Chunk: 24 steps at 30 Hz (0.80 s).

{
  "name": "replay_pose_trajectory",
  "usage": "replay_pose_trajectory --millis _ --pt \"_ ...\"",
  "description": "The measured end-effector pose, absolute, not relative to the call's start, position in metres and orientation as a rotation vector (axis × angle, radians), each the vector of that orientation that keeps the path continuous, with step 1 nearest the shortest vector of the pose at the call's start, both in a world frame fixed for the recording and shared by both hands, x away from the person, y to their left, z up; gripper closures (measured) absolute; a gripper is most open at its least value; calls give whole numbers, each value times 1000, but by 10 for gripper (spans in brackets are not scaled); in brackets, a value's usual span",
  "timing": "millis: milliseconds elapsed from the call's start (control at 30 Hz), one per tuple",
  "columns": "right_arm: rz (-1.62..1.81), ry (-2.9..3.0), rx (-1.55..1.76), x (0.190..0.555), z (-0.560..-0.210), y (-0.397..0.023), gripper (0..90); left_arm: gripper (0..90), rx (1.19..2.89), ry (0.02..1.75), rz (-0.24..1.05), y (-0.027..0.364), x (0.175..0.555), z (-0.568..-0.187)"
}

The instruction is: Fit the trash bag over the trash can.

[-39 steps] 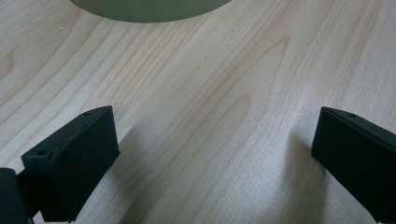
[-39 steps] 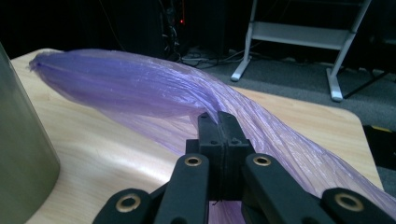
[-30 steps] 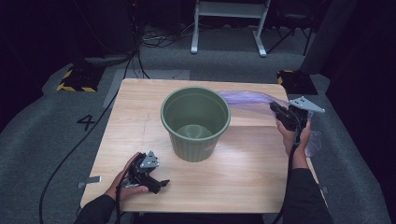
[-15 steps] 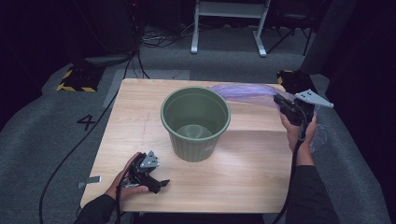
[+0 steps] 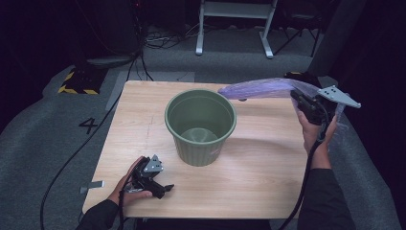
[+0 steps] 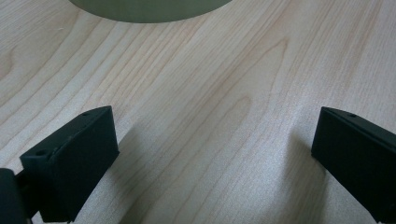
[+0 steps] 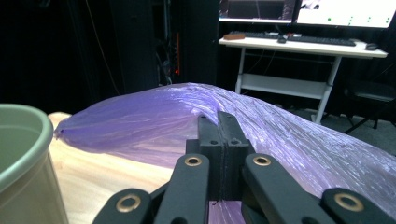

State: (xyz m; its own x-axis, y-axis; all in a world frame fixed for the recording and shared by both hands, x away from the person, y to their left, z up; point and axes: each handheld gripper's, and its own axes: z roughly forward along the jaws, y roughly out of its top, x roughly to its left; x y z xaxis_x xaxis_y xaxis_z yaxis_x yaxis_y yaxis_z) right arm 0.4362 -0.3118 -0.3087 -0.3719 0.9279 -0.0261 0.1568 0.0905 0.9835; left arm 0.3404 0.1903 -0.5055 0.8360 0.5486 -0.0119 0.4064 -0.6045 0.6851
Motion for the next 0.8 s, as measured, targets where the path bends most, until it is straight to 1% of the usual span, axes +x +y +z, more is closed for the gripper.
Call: replay_pose_trajectory --millis 400,633,800 --pt "1387 1589 1079 426 -293 -322 900 1 2301 693 259 190 341 -505" --pt "1410 1548 1058 420 -276 -326 900 1 2299 695 259 190 340 -506" --pt "1427 1554 1039 415 -275 -324 900 1 2300 693 259 190 341 -506"
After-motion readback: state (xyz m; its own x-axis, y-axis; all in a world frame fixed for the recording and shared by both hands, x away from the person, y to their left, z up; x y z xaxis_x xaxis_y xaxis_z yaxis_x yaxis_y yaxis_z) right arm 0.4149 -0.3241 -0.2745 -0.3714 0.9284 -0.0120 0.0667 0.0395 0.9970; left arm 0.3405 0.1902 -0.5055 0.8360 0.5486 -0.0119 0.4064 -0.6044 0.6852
